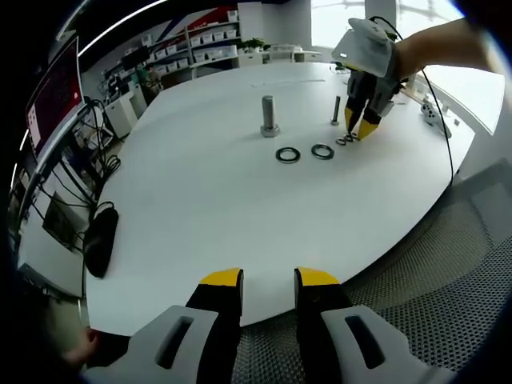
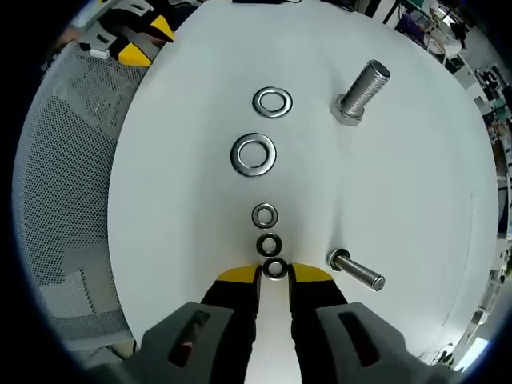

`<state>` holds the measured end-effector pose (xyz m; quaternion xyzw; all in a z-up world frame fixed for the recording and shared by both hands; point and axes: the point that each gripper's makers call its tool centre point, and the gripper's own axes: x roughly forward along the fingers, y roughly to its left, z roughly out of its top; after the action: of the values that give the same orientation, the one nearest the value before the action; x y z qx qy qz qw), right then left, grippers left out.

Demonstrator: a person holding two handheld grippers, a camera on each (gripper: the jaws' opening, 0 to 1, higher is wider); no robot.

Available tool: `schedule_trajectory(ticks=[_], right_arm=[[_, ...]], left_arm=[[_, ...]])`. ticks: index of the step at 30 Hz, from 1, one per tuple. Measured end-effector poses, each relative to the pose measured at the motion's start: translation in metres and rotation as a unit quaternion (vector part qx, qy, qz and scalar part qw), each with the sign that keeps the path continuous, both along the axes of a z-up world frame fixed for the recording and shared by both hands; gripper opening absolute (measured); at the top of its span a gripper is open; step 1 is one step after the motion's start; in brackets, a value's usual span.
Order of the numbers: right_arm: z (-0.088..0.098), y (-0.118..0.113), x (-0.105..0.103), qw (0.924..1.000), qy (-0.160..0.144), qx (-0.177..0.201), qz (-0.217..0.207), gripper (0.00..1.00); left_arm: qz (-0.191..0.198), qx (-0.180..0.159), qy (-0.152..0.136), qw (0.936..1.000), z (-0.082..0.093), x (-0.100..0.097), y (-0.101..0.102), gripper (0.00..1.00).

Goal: Place the washer onto the threaded stud by aligning its center hole with the stud, sliding it down to the base, and recovering from edge contact or off-axis alignment until the washer reaches the visible bottom stop.

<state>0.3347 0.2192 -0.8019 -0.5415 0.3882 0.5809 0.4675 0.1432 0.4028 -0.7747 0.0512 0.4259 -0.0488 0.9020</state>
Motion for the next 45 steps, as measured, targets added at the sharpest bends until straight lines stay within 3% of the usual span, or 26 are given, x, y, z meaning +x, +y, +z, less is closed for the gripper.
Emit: schedule_trajectory(ticks=[9, 15, 21, 28, 31, 41, 45], right_arm=[[0.002, 0.000, 0.000, 0.9982, -0.056, 0.019, -0.003, 0.16], [0.005, -0.002, 0.004, 0.9919, -0.090, 0.076, -0.048, 0.15], [0.009, -0.006, 0.008, 0.9819, -0.082, 0.117, -0.124, 0.14], [0.033, 0.001, 0.014, 0.9620, -0.067, 0.182, -0.193, 0.14], [0.039, 0.001, 0.018, 0.9588, -0.071, 0.191, -0.198, 0.14], [0.069, 0.007, 0.030, 0.9383, -0.076, 0.237, -0.240, 0.14], [0.075, 0.010, 0.035, 0.9354, -0.084, 0.244, -0.242, 0.14]], left_arm=[[-0.001, 0.000, -0.002, 1.0000, 0.000, 0.001, 0.000, 0.23], [0.000, 0.000, -0.003, 1.0000, 0.001, 0.001, 0.000, 0.23], [-0.001, 0.000, -0.002, 1.0000, 0.000, 0.001, 0.000, 0.23], [0.000, 0.000, -0.002, 1.0000, 0.001, 0.001, 0.000, 0.23], [0.000, 0.001, -0.002, 1.0000, 0.001, 0.001, 0.000, 0.23], [0.002, 0.001, -0.002, 1.0000, 0.001, 0.001, 0.001, 0.23], [0.002, 0.001, -0.001, 1.0000, 0.001, 0.000, 0.001, 0.23]])
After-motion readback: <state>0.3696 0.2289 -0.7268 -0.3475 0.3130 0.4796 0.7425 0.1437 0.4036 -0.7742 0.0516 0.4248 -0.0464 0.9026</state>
